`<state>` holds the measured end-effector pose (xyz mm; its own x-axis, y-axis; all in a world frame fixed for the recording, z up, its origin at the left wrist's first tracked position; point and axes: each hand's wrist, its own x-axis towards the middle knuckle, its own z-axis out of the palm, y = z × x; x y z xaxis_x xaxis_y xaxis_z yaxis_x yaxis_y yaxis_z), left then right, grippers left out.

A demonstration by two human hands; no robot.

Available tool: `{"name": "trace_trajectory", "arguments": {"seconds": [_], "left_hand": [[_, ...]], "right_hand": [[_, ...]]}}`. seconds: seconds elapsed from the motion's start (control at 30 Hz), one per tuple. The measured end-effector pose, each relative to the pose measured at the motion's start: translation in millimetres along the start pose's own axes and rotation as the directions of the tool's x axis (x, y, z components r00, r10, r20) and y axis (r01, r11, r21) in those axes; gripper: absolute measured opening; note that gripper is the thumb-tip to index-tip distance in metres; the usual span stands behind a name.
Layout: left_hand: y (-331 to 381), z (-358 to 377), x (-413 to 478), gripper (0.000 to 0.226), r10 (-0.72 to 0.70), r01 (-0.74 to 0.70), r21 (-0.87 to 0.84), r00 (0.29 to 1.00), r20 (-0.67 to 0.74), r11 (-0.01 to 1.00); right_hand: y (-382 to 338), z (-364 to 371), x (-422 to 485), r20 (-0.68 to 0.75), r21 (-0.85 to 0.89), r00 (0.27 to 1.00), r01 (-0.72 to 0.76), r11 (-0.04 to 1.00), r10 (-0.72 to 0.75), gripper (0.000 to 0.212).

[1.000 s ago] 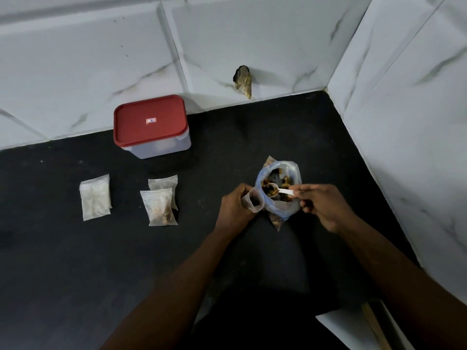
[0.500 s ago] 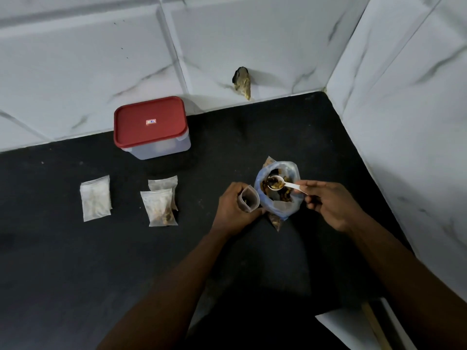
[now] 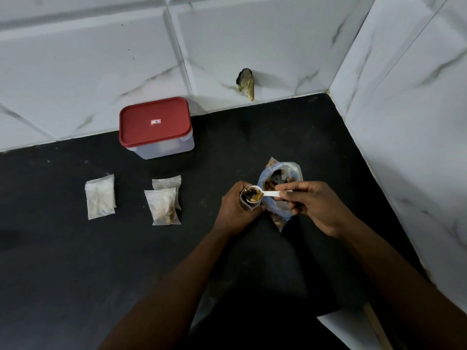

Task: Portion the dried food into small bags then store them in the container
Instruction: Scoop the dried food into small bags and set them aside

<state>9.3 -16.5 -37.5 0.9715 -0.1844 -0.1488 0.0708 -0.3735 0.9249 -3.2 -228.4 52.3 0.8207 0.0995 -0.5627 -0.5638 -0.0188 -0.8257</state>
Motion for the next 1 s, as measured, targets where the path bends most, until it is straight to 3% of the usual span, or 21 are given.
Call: {"name": "trace_trajectory", "arguments": {"seconds": [0.3, 0.4, 0.57, 0.73, 0.87, 0.93, 1.0], "left_hand": [[0.7, 1.7, -2.5, 0.033, 0.012, -0.012, -0.028, 1.000, 0.015, 1.000], [6.5, 3.2, -4.5, 0.034, 0.006, -0.005, -0.073, 1.000, 0.015, 0.997], [12.2, 4.5, -4.9, 0.032, 0.023, -0.022, -0.127, 1.000, 0.004, 0.992], [14.5, 5.1, -5.5, 0.033, 0.027, -0.027, -0.158, 1.000, -0.008, 0.987], [13.2, 5.2, -5.5, 0.034, 0.023, -0.022, -0.172, 1.000, 0.005, 0.985], [14.6, 4.1, -4.9, 0.038, -0.003, 0.007, -0.165, 1.000, 0.027, 0.986], [14.1, 3.8, -4.1, 0.040, -0.015, 0.021, -0.163, 0.999, 0.042, 0.986]], "right_hand": [[9.8, 19.9, -9.7, -0.053, -0.322, 0.960, 0.244, 0.915, -0.274, 0.028], [14.0, 24.9, -12.0, -0.061, -0.535, 0.889, 0.355, 0.767, -0.454, 0.024], [26.0, 27.0, -12.7, 0.065, -0.705, 0.764, 0.490, 0.512, -0.642, 0.016], [33.4, 28.2, -20.0, 0.049, -0.718, 0.643, 0.555, 0.421, -0.765, 0.013], [35.2, 26.6, -22.0, 0.016, -0.701, 0.633, 0.559, 0.442, -0.774, 0.015], [33.4, 26.5, -22.7, -0.081, -0.638, 0.693, 0.516, 0.571, -0.716, 0.015], [34.3, 25.7, -21.4, -0.226, -0.467, 0.801, 0.410, 0.783, -0.554, 0.017]]}}
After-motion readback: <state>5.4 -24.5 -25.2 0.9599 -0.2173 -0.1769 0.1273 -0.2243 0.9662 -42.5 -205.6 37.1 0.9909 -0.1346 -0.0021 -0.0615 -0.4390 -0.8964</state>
